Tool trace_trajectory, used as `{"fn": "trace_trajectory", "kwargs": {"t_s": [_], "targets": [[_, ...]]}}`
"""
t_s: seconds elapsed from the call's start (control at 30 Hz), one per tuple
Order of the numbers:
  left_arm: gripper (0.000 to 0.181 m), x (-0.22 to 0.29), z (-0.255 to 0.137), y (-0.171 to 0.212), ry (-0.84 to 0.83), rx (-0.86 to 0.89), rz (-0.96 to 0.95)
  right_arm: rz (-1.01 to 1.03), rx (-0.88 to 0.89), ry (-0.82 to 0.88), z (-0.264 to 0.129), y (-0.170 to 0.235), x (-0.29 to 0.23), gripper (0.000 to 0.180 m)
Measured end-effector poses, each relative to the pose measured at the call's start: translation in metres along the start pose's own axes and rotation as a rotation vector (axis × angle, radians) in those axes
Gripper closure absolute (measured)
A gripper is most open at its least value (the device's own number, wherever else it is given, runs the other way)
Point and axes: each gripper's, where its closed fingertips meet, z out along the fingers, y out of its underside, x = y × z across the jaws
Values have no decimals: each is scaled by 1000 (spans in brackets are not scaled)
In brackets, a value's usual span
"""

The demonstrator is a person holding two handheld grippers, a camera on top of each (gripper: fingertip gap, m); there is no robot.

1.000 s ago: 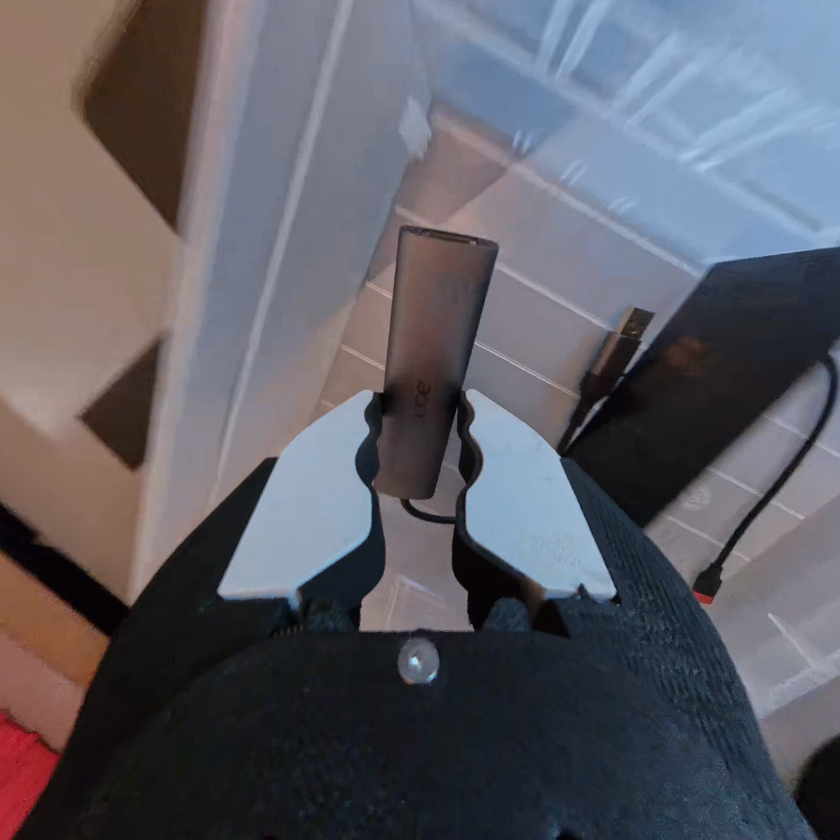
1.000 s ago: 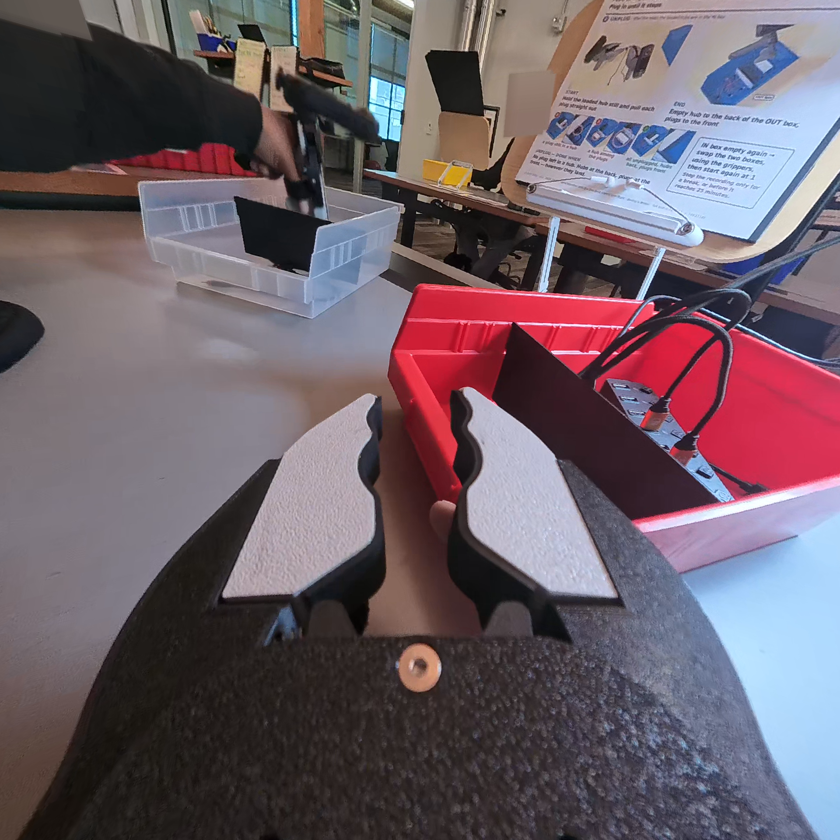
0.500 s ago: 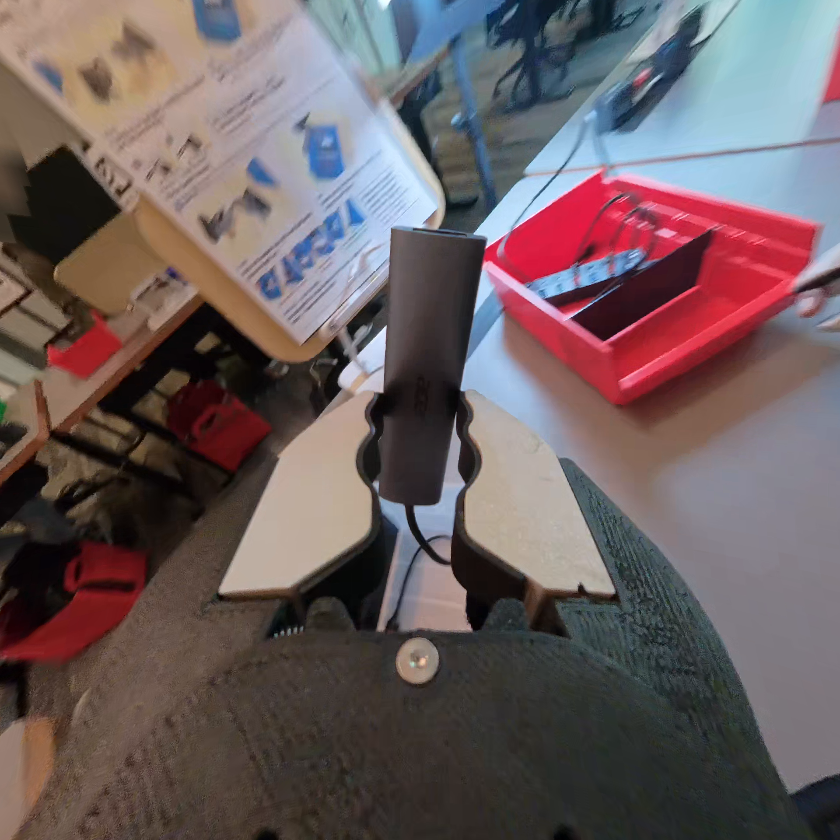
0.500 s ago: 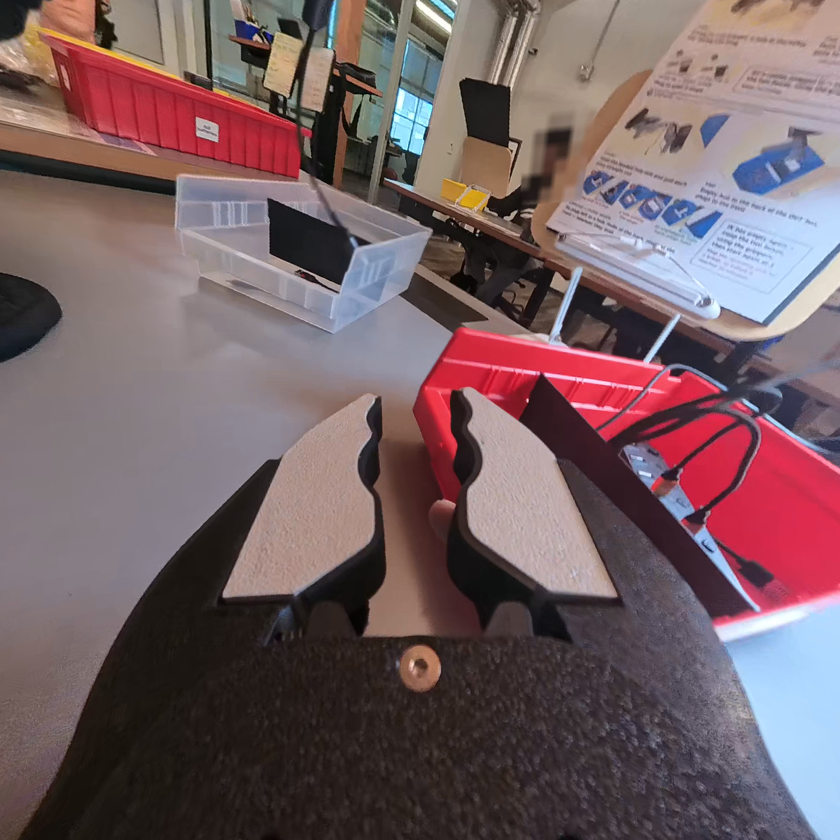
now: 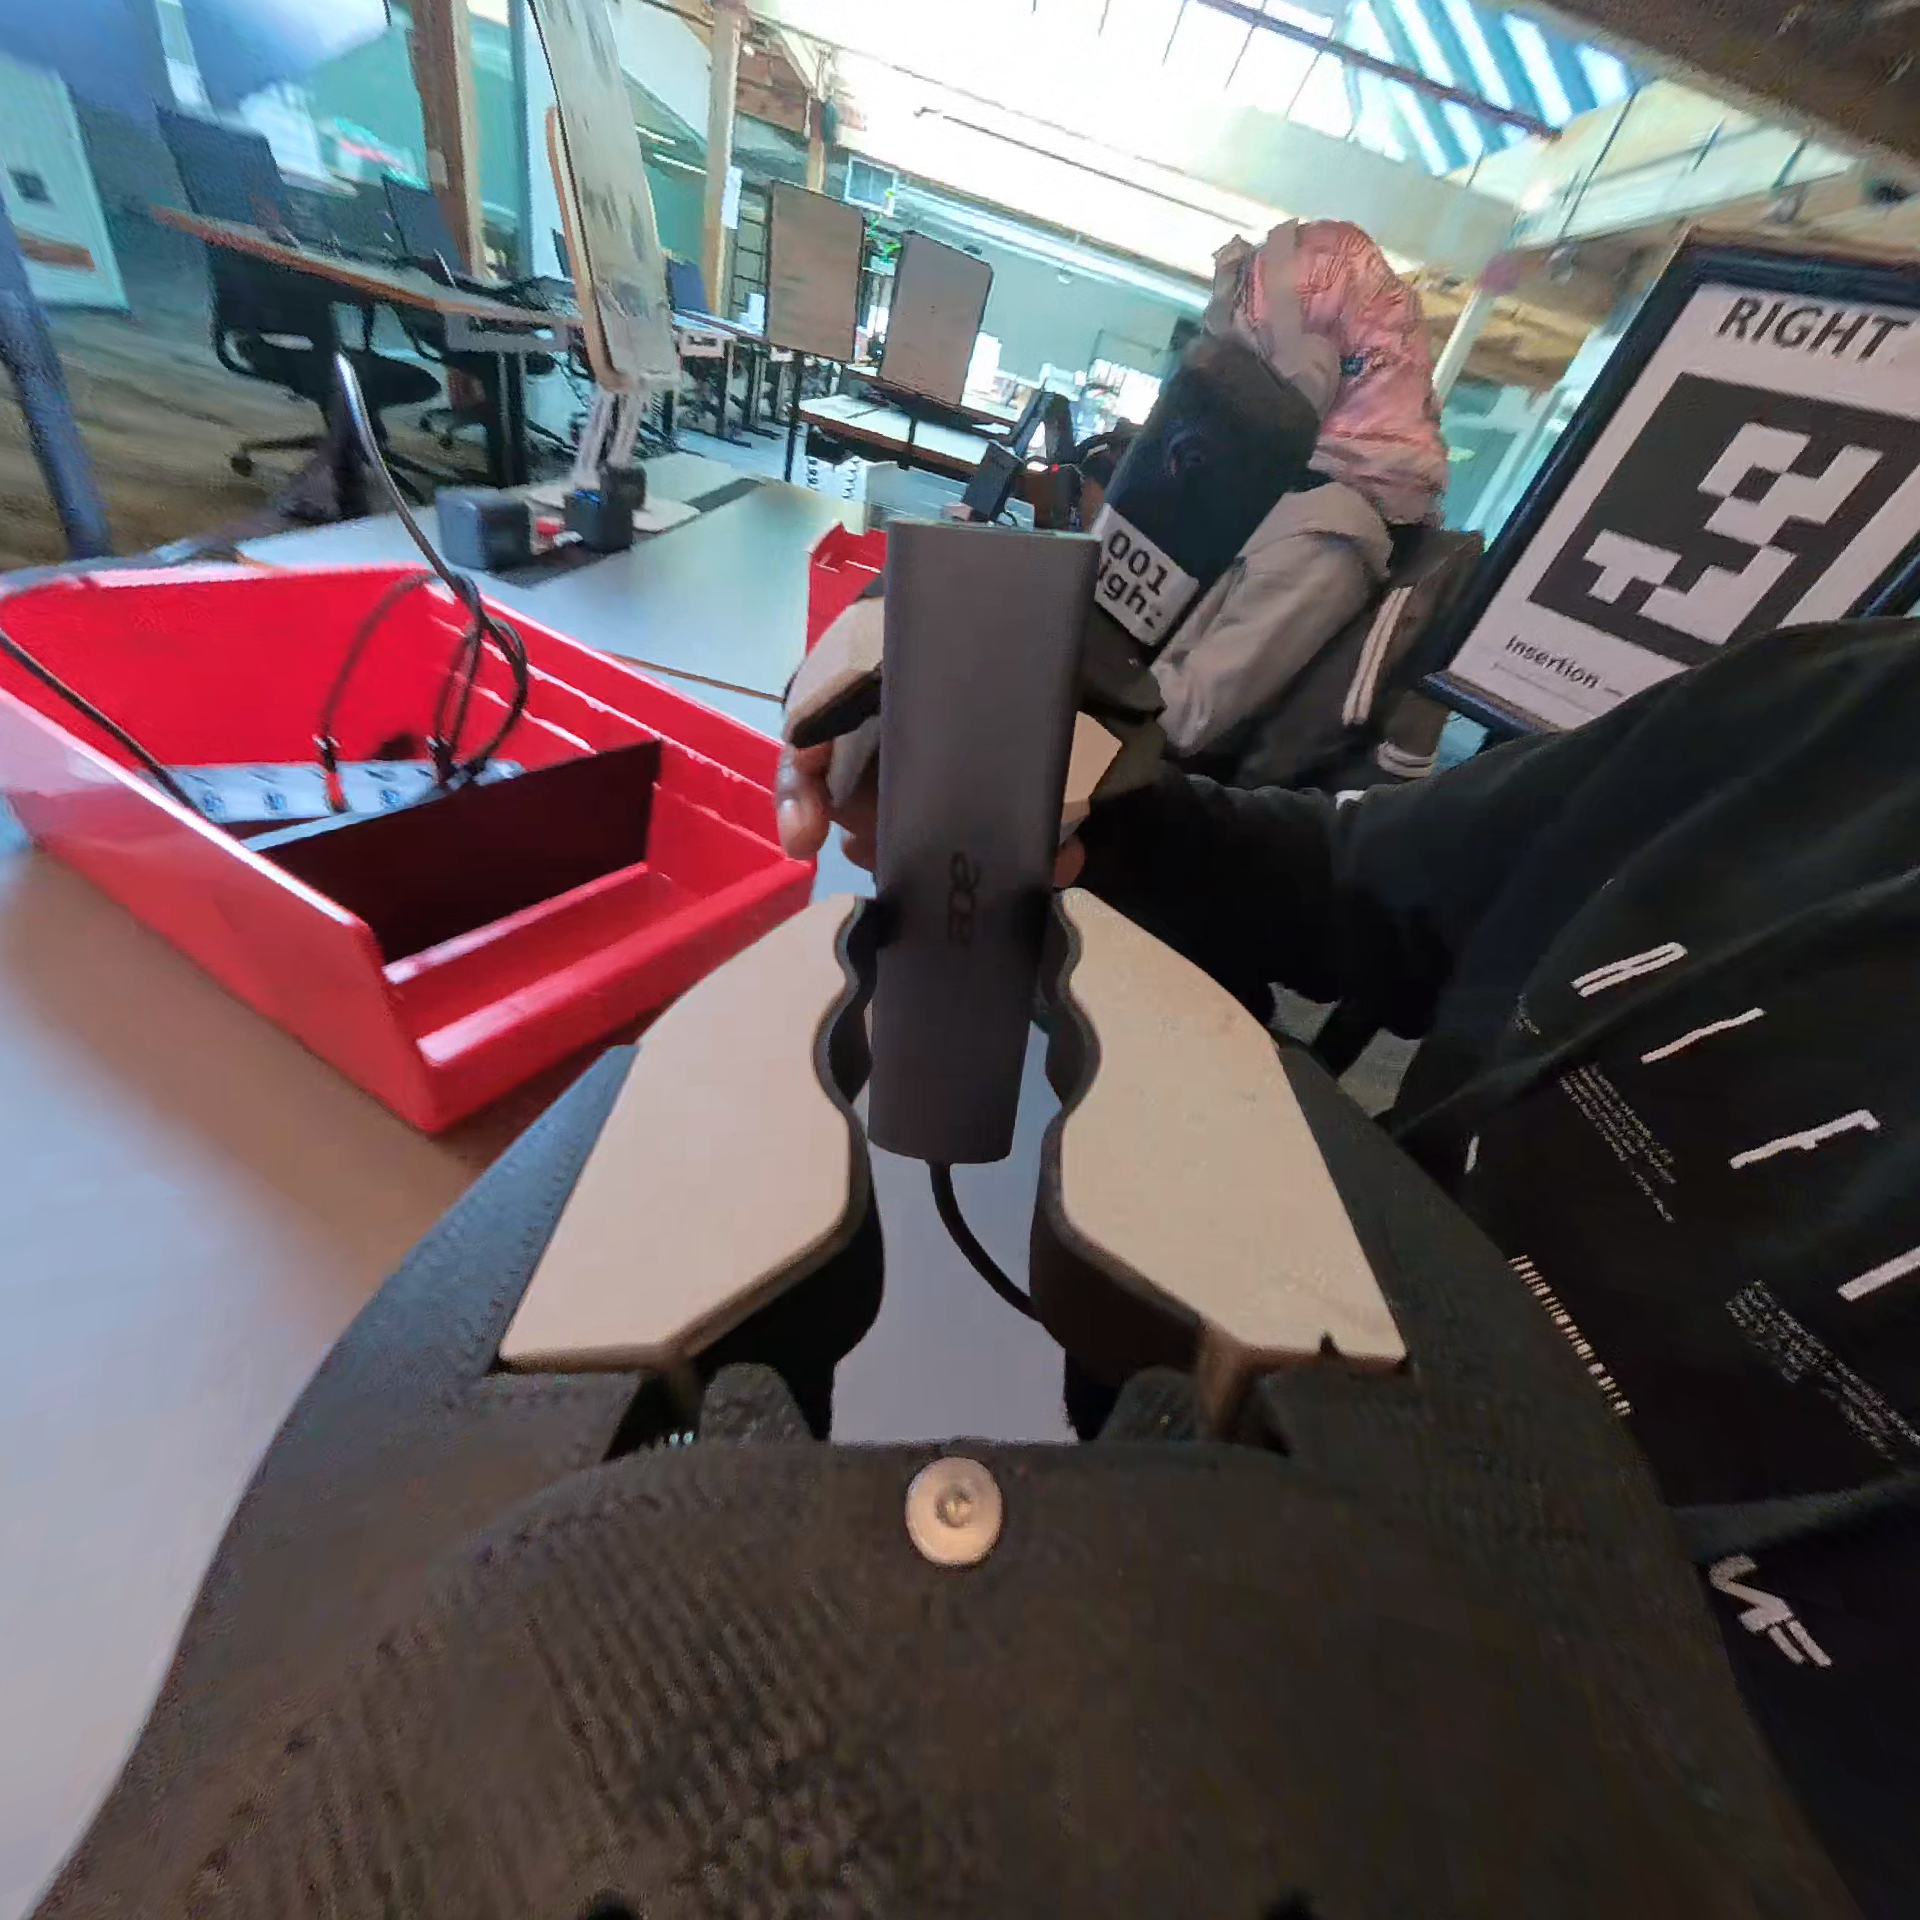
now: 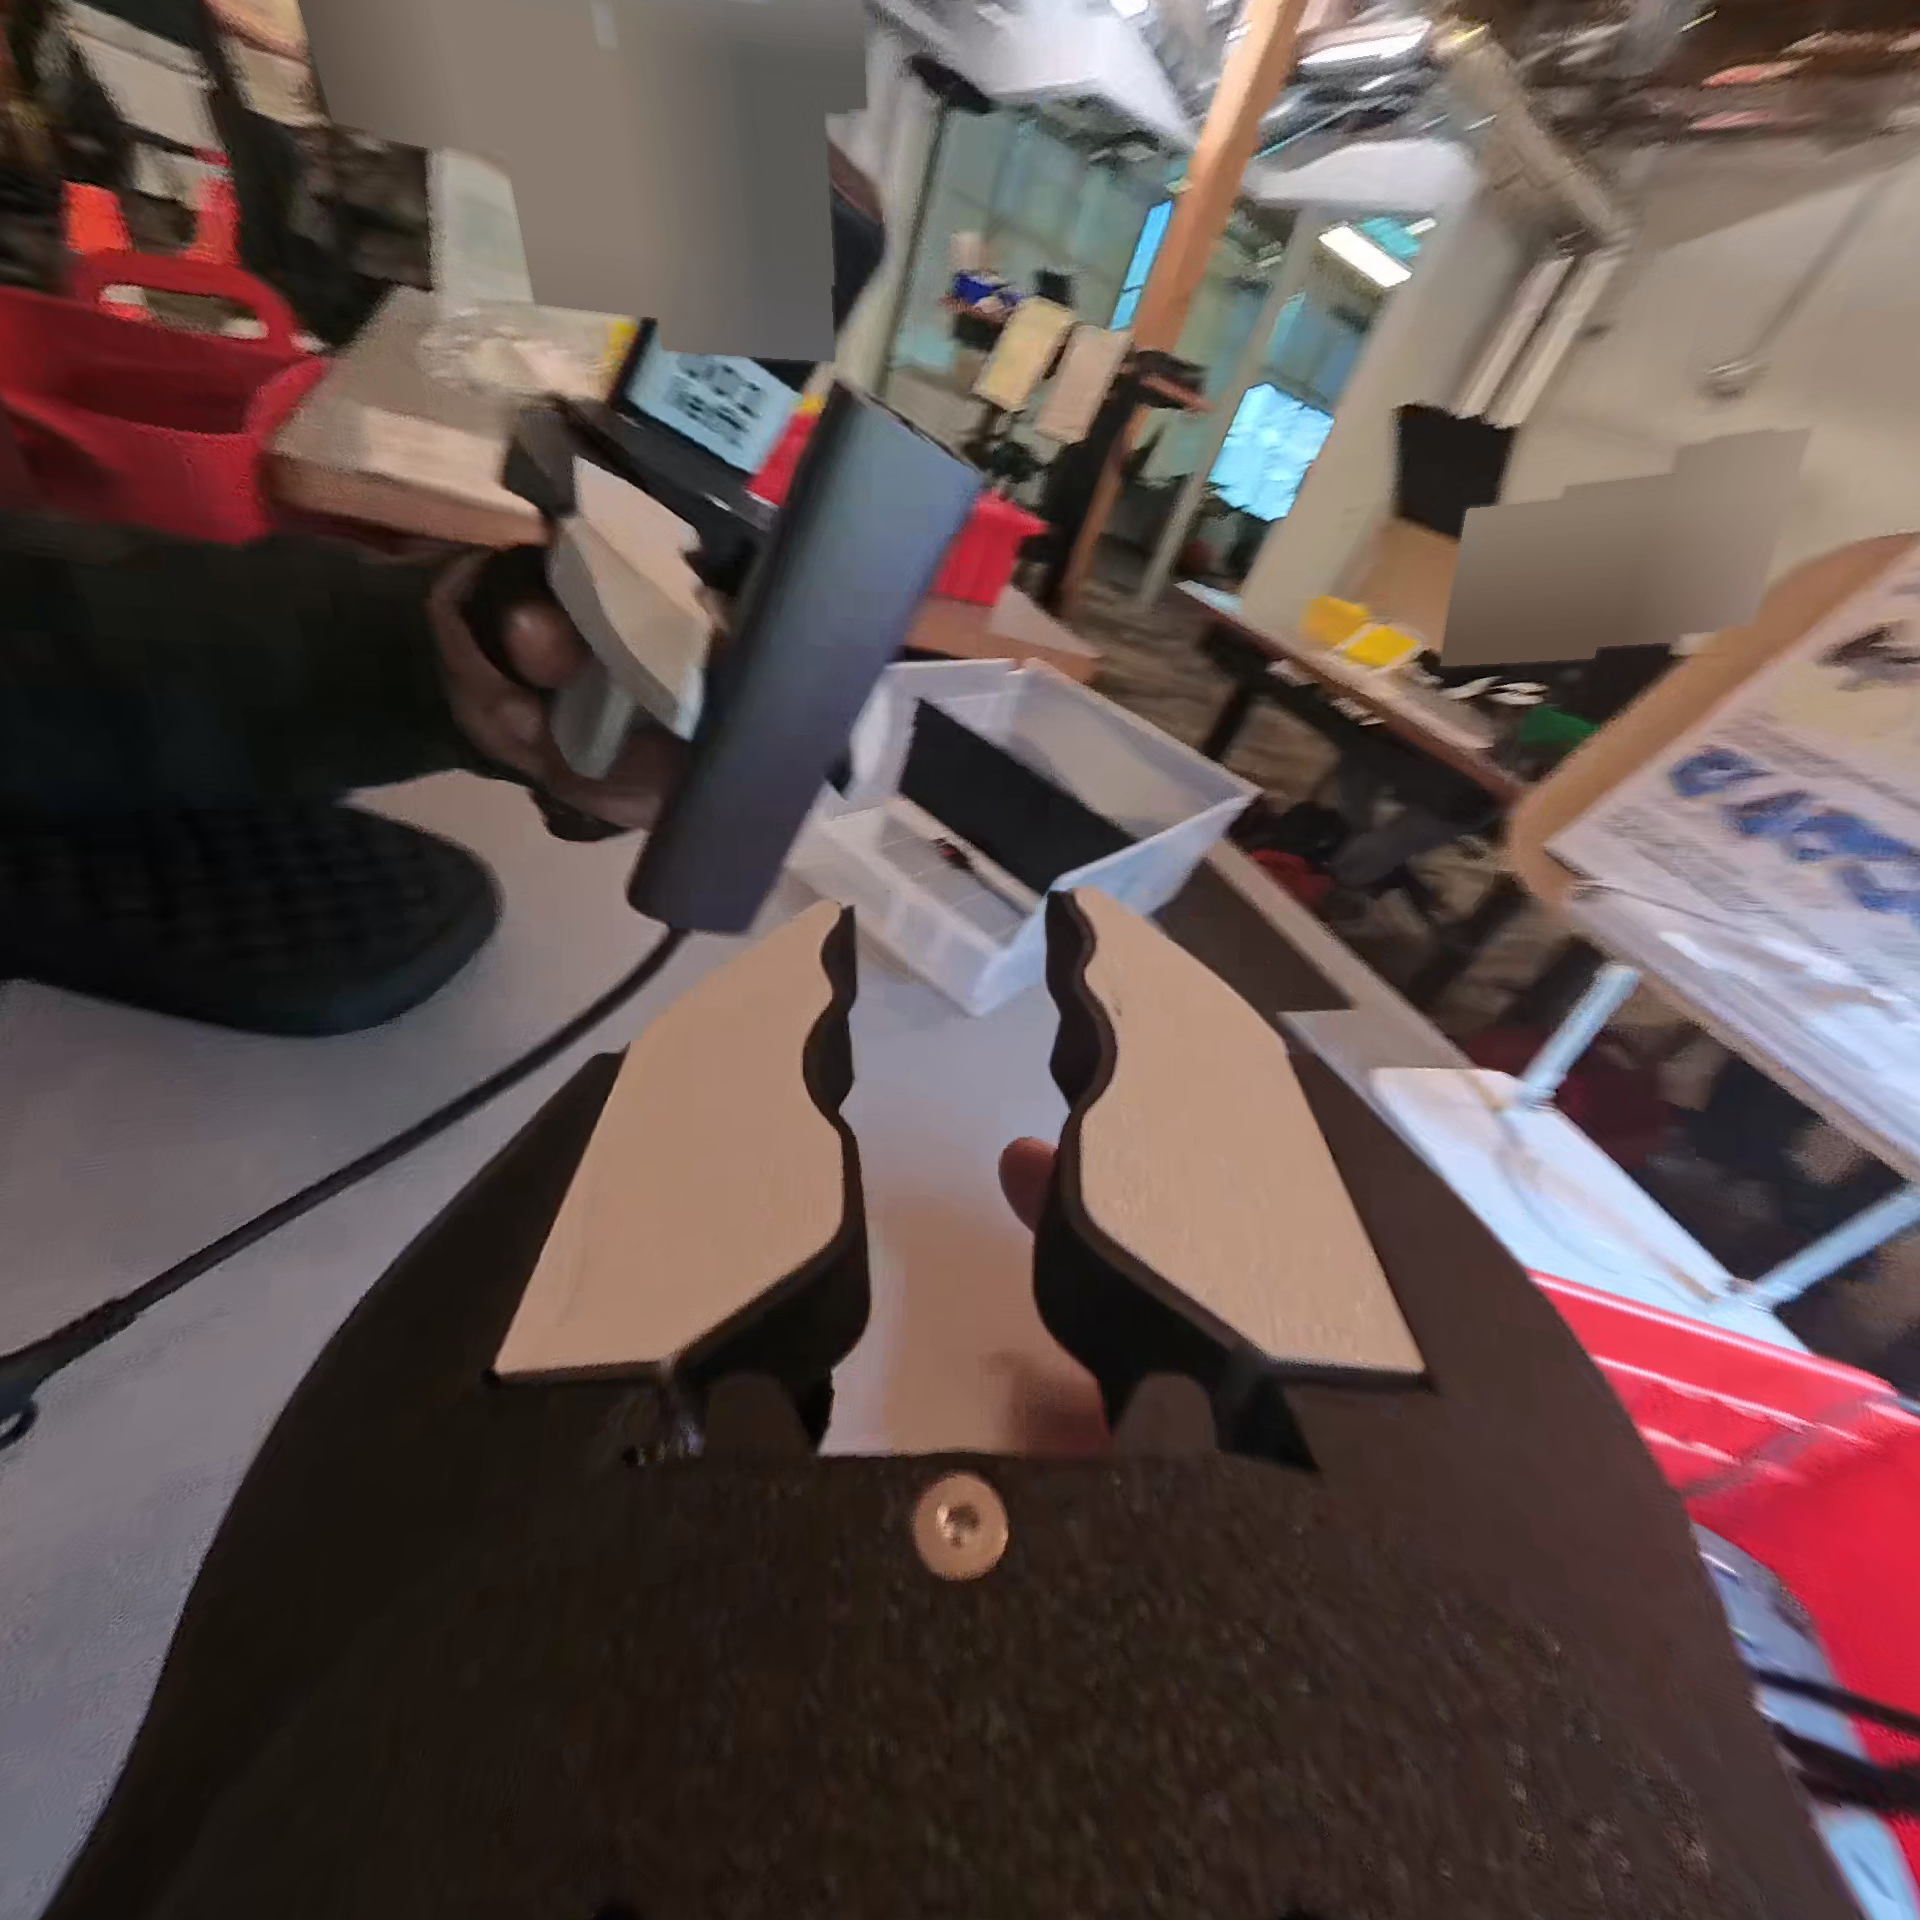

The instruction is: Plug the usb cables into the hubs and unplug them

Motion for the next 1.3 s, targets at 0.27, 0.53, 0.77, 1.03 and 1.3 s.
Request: {"fn": "trace_trajectory", "kwargs": {"t_s": [0.27,0.53,0.77,1.03,1.3], "targets": [[150,17,26,51,296,-22,-222,256,-18,-456,3,37,-57,129],[149,33,38,67,466,-26,-385,386,84,-673,-13,27,-78,152],[151,15,34,67,347,-12,-350,388,86,-583,-16,30,-60,162],[146,-13,36,85,48,-145,-53,332,54,-343,-14,29,-26,164],[165,-17,43,84,-112,-200,240,111,-98,-284,3,43,-47,163]]}}
